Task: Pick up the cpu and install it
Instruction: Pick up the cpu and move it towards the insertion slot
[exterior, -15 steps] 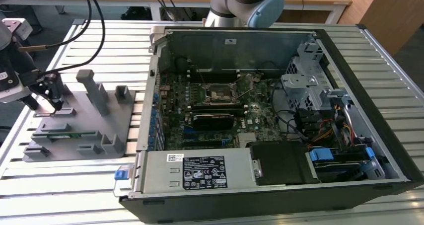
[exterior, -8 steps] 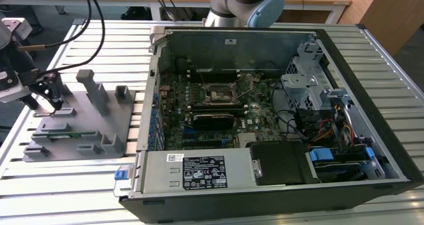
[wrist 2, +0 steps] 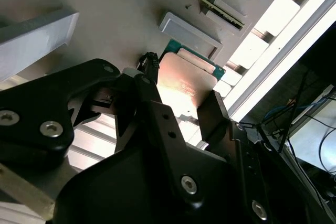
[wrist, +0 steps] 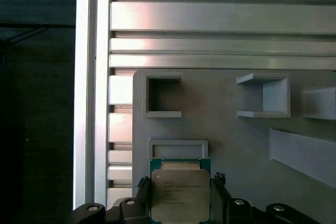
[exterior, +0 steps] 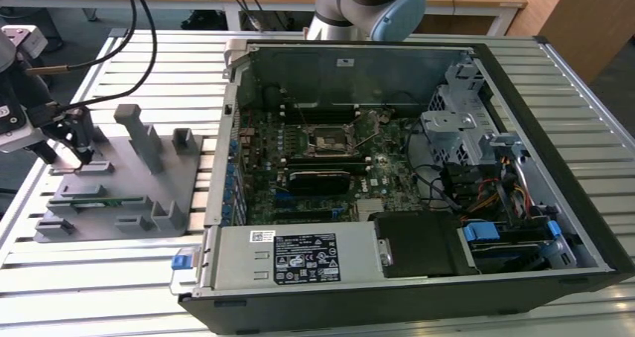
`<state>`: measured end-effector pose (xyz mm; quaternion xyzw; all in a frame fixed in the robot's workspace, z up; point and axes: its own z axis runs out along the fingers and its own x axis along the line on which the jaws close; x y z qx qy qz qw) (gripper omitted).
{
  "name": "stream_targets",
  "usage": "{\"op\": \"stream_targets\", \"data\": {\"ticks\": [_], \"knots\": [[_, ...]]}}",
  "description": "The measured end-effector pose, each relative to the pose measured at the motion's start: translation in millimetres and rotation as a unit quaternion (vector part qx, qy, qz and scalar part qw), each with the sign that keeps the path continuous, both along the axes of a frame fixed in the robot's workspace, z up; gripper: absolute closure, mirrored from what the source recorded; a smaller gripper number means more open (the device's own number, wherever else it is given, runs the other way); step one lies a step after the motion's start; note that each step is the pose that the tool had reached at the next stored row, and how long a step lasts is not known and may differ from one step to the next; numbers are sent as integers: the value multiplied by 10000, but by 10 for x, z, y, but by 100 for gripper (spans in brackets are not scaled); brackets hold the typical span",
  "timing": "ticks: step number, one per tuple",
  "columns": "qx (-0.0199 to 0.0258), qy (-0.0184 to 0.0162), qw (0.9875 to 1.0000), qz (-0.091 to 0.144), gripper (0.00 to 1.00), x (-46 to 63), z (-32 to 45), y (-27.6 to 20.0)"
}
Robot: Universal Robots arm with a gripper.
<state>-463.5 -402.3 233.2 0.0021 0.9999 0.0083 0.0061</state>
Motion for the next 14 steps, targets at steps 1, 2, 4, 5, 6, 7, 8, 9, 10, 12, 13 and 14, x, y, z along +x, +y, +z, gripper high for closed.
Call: {"op": "stream_targets", "data": {"ticks": [1,2,4,5,6,7,8,9,10,12,13,14], "knots": [[0,0,10000,0,46,0,3,0],[0,0,10000,0,46,0,6,0],[0,0,10000,0,46,0,12,0],[0,0,10000,0,46,0,15,0],[0,0,10000,0,46,0,18,0],[0,0,10000,0,46,0,20,0],[0,0,10000,0,46,0,24,0],[0,0,10000,0,46,0,27,0],[0,0,10000,0,46,0,30,0],[0,-1,10000,0,46,0,35,0],[0,-1,10000,0,46,0,38,0],[0,-1,10000,0,46,0,41,0]]}}
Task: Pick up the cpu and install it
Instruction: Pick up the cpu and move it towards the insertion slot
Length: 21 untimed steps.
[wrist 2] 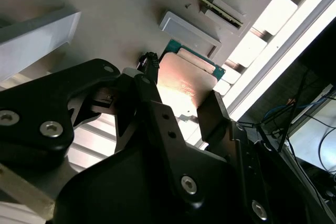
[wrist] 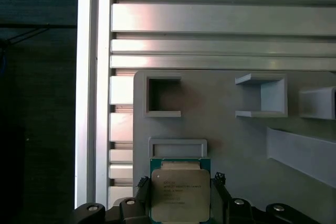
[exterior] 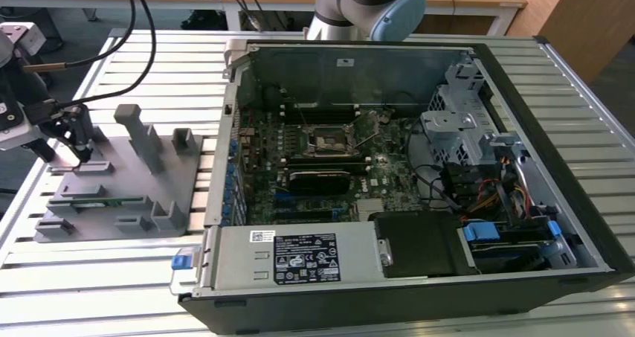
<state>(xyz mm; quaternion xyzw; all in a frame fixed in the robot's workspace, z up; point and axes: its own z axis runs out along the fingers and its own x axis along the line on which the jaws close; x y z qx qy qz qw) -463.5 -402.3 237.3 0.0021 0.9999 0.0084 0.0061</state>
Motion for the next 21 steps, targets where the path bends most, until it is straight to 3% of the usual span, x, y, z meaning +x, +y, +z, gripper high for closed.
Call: {"op": "stream_targets", "data": {"ticks": [21], "knots": [[0,0,10000,0,46,0,54,0]]}}
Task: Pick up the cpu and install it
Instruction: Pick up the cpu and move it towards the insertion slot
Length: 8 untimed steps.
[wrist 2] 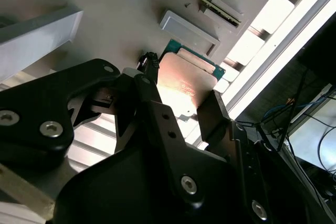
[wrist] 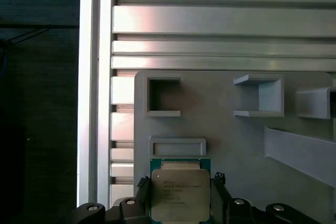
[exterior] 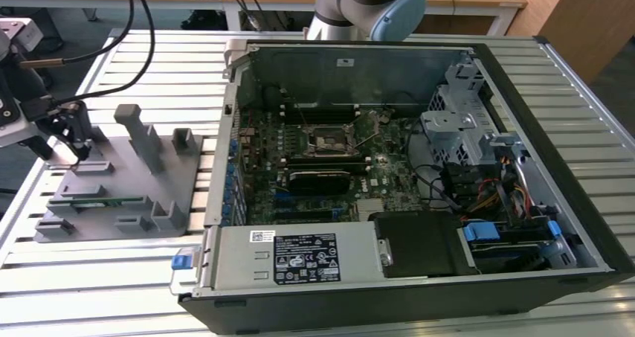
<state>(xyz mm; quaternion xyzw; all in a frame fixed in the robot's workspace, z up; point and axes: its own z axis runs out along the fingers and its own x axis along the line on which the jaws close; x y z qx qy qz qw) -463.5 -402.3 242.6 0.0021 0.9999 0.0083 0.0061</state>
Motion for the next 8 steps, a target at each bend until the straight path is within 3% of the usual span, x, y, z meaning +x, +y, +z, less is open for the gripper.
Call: {"op": "stream_targets", "data": {"ticks": [8], "knots": [[0,0,10000,0,46,0,46,0]]}}
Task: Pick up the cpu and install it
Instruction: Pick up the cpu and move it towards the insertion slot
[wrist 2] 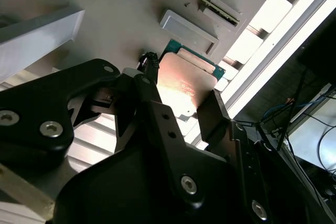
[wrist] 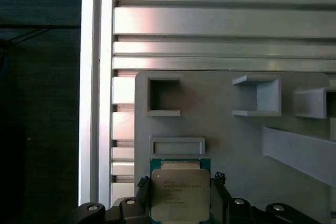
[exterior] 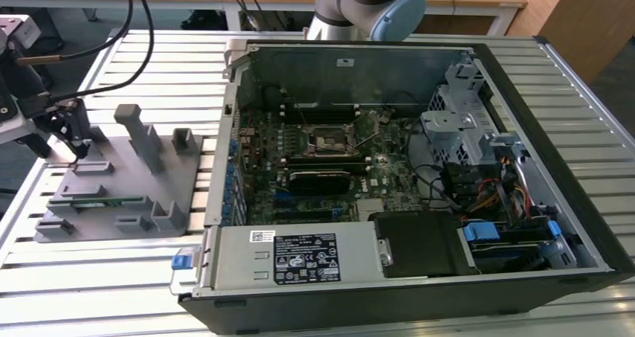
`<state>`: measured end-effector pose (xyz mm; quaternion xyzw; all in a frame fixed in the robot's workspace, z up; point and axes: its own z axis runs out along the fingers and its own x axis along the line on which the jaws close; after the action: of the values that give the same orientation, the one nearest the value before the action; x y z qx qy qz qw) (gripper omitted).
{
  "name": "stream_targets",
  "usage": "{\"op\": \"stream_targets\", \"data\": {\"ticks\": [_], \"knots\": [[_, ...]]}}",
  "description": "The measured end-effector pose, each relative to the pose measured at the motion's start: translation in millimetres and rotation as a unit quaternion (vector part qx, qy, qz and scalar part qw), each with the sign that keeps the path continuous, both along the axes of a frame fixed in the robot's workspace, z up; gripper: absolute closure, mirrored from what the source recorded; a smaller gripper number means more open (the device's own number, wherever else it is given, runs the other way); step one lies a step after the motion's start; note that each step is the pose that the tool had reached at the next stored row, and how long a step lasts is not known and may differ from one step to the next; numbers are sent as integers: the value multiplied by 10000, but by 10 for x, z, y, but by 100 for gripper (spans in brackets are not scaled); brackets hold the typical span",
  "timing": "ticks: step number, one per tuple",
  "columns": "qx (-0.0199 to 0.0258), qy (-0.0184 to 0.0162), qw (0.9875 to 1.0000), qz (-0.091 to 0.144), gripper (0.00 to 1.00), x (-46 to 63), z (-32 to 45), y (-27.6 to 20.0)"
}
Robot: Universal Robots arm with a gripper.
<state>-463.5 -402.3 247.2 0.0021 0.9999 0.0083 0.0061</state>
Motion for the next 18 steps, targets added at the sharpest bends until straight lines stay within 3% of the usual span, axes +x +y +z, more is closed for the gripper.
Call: {"op": "stream_targets", "data": {"ticks": [18], "knots": [[0,0,10000,0,46,0,162,0]]}}
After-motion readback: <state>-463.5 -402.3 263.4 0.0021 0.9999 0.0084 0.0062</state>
